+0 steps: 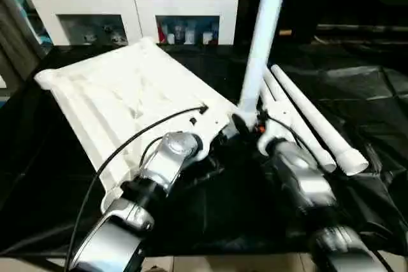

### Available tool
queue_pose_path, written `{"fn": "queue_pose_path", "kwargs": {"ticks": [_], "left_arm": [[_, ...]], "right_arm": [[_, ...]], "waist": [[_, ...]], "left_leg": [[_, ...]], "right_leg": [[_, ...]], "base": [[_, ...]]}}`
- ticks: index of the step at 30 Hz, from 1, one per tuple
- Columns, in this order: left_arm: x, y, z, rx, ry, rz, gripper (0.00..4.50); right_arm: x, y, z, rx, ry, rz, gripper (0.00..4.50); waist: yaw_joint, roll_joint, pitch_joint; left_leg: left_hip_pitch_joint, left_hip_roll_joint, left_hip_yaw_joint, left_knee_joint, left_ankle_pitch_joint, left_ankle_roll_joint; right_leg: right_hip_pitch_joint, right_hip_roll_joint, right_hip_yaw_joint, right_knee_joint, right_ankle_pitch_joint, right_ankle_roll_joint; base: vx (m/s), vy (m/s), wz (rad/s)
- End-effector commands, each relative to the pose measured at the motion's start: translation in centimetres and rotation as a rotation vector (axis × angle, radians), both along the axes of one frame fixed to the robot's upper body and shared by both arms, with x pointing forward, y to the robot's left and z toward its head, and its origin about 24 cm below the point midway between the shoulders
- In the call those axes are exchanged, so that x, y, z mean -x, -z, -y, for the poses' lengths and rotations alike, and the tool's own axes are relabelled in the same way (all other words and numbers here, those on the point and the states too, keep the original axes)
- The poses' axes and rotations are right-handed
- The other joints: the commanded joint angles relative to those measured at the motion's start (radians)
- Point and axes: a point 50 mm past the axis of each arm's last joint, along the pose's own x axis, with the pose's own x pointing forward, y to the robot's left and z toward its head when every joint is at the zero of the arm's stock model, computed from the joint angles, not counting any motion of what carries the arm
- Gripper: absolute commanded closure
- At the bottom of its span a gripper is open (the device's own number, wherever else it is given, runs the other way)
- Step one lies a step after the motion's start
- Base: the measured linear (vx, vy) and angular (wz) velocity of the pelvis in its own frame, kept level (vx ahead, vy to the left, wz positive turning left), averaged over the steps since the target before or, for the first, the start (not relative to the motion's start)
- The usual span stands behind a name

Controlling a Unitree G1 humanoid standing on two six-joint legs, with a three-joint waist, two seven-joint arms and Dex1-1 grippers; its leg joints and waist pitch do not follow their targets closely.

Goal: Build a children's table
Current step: Rotate leg to tighten, then rotate table base

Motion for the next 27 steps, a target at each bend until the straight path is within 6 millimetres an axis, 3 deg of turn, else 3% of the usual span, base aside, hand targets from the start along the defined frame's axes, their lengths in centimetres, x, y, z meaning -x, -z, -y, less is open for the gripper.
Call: {"fn": "queue_pose_path", "kwargs": {"ticks": [1,3,4,8,10,11,13,14,17,18,19,21,26,27], "left_arm": [[-1.1,-2.8,-0.9,0.083,-0.045,0.101,3.93],[-1.2,-3.2,-1.4,0.084,-0.057,0.106,3.87],[-1.4,-3.6,-1.9,0.087,-0.072,0.117,3.58],[-2.1,-5.6,-4.8,0.092,-0.164,0.177,3.45],[-2.4,-6.7,-6.4,0.097,-0.213,0.205,3.17],[-2.5,-7.6,-7.7,0.083,-0.236,0.227,3.17],[-2.5,-7.8,-8.1,0.077,-0.242,0.229,3.08],[-2.5,-8.6,-10.1,0.028,-0.271,0.244,2.84],[-2.5,-9.4,-13.6,-0.123,-0.333,0.278,2.66],[-2.5,-9.5,-14.9,-0.181,-0.368,0.289,2.53],[-2.5,-9.6,-15.9,-0.217,-0.392,0.296,2.4],[-2.0,-10.0,-19.6,-0.382,-0.491,0.313,2.32],[-0.1,-9.3,-24.1,-0.579,-0.532,0.229,1.9],[0.0,-9.2,-24.2,-0.584,-0.527,0.223,1.85]], "right_arm": [[0.5,-1.2,-0.2,0.0,-0.063,0.04,0.59],[0.8,-1.5,-0.1,-0.001,-0.084,0.045,0.59],[0.9,-1.6,0.0,0.002,-0.096,0.049,0.59],[1.7,-1.9,0.3,0.012,-0.142,0.027,0.59],[1.6,-1.5,0.3,0.03,-0.133,0.008,0.59],[1.6,-1.2,0.3,0.03,-0.129,-0.01,0.59],[1.5,-1.1,0.2,0.031,-0.128,-0.015,0.59],[1.4,-0.8,-0.1,0.035,-0.122,-0.037,0.59],[1.2,-0.5,-0.7,0.048,-0.131,-0.062,0.59],[1.2,-0.4,-0.9,0.049,-0.134,-0.072,0.59],[1.2,-0.3,-0.9,0.054,-0.135,-0.077,0.59],[1.1,-0.1,-1.2,0.063,-0.142,-0.092,0.59],[1.0,0.4,-1.5,0.082,-0.146,-0.111,0.59],[1.0,0.4,-1.5,0.083,-0.146,-0.112,0.59]], "waist": [[0.015,-0.013,-0.065],[0.014,-0.007,-0.071],[0.012,-0.007,-0.071],[0.019,-0.002,-0.073],[0.018,-0.002,-0.075],[0.018,-0.01,-0.072],[0.022,-0.003,-0.071],[0.026,-0.01,-0.068],[0.03,-0.003,-0.064],[0.03,-0.007,-0.064],[0.03,-0.003,-0.063],[0.03,-0.001,-0.065],[0.034,0.002,-0.068],[0.035,0.0,-0.069]], "left_leg": [[-0.005,0.02,-0.005,-0.056,-0.226,0.089],[-0.008,0.025,-0.006,-0.053,-0.178,0.103],[-0.012,0.026,-0.007,-0.052,-0.161,0.112],[-0.005,0.029,-0.006,-0.047,-0.137,0.126],[-0.006,0.029,-0.006,-0.045,-0.12,0.128],[-0.004,0.028,-0.003,-0.045,-0.136,0.126],[-0.002,0.029,-0.003,-0.046,-0.15,0.117],[0.001,0.03,-0.002,-0.048,-0.173,0.105],[0.005,0.03,-0.004,-0.056,-0.216,0.06],[0.006,0.03,-0.003,-0.056,-0.218,0.054],[0.006,0.029,-0.005,-0.057,-0.218,0.046],[0.007,0.029,-0.007,-0.059,-0.224,0.03],[0.01,0.032,-0.007,-0.058,-0.201,0.019],[0.009,0.033,-0.008,-0.058,-0.196,0.019]], "right_leg": [[0.056,-0.051,0.04,-0.09,-0.304,-0.139],[0.058,-0.049,0.041,-0.074,-0.184,-0.178],[0.059,-0.047,0.036,-0.07,-0.147,-0.19],[0.059,-0.046,0.039,-0.058,-0.073,-0.223],[0.057,-0.045,0.038,-0.05,-0.016,-0.244],[0.056,-0.045,0.037,-0.053,-0.036,-0.246],[0.055,-0.048,0.039,-0.052,-0.067,-0.245],[0.052,-0.048,0.04,-0.057,-0.111,-0.235],[0.047,-0.048,0.042,-0.063,-0.206,-0.19],[0.045,-0.047,0.043,-0.063,-0.207,-0.185],[0.045,-0.046,0.043,-0.061,-0.205,-0.177],[0.044,-0.046,0.044,-0.056,-0.189,-0.168],[0.042,-0.049,0.046,-0.047,-0.116,-0.187],[0.043,-0.051,0.045,-0.044,-0.108,-0.192]], "base": [[0.0,0.0,0.0],[0.0,0.0,0.0],[0.0,0.0,0.0],[0.0,0.0,0.0],[0.0,0.0,0.0],[0.0,0.0,0.0],[0.0,0.0,0.0],[0.0,0.0,0.0],[0.0,0.0,0.0],[0.0,0.0,0.0],[0.0,0.0,0.0],[0.0,0.0,0.0],[0.0,0.0,0.0],[0.0,0.0,0.0]]}}
